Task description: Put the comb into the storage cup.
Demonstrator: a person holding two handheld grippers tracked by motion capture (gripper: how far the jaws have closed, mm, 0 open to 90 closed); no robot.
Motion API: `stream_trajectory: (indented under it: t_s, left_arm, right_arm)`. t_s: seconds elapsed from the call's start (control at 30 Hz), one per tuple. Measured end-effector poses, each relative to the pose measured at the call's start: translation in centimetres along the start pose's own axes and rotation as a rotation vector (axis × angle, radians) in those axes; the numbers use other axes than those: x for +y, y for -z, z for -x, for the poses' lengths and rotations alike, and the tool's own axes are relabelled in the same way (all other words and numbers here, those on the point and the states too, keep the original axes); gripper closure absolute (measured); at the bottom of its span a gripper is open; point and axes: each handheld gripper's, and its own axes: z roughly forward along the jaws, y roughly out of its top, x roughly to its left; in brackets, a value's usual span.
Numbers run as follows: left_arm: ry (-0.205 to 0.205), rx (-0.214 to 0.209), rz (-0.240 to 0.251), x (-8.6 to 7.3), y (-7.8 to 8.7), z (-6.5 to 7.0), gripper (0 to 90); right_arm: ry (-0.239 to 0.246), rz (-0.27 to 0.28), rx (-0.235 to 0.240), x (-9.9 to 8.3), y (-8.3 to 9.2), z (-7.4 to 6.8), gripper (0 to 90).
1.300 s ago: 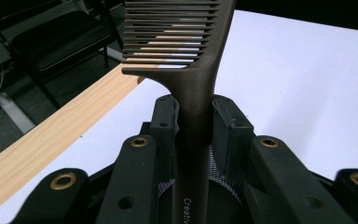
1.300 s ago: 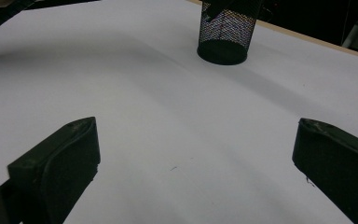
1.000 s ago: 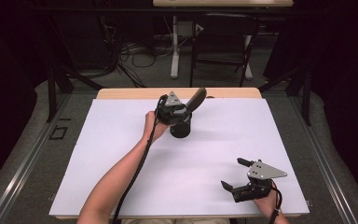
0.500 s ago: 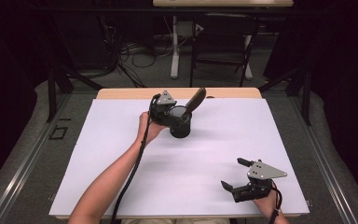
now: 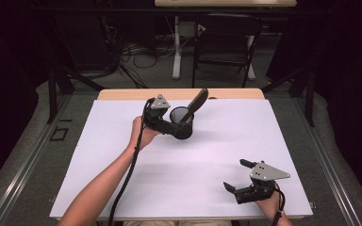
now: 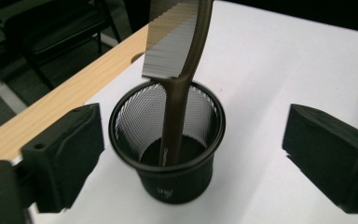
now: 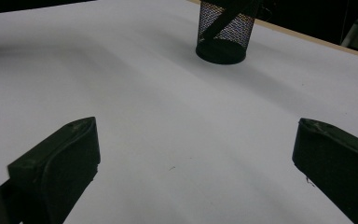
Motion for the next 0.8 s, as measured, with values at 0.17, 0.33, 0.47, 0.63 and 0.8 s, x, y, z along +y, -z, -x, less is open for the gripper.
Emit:
stream_trajectory:
  t_s: [0.17, 0.33, 0.47, 0.63, 0.8]
  left_arm:
    - [0.011, 0.013, -0.010, -0.9, 0.9, 0.0, 0.5]
    - [0.011, 0.022, -0.025, -1.9, 1.7, 0.0, 0.2]
    - [0.014, 0.032, -0.036, -2.5, 2.2, 0.1, 0.2]
    - [0.016, 0.037, -0.043, -3.0, 3.1, 0.3, 0.1]
    - [0.013, 0.047, -0.047, -3.5, 3.7, 0.5, 0.1]
  right_arm:
    - [-0.003, 0.003, 0.002, 0.0, -0.1, 0.0, 0.3]
    - [0.000, 0.000, 0.007, 0.1, -0.1, 0.0, 0.3]
    - [0.000, 0.001, 0.011, 0.1, -0.2, -0.1, 0.3]
    - [0.002, -0.007, 0.013, 0.2, -0.2, -0.1, 0.3]
    - [0.006, -0.001, 0.016, 0.3, -0.2, -0.3, 0.3]
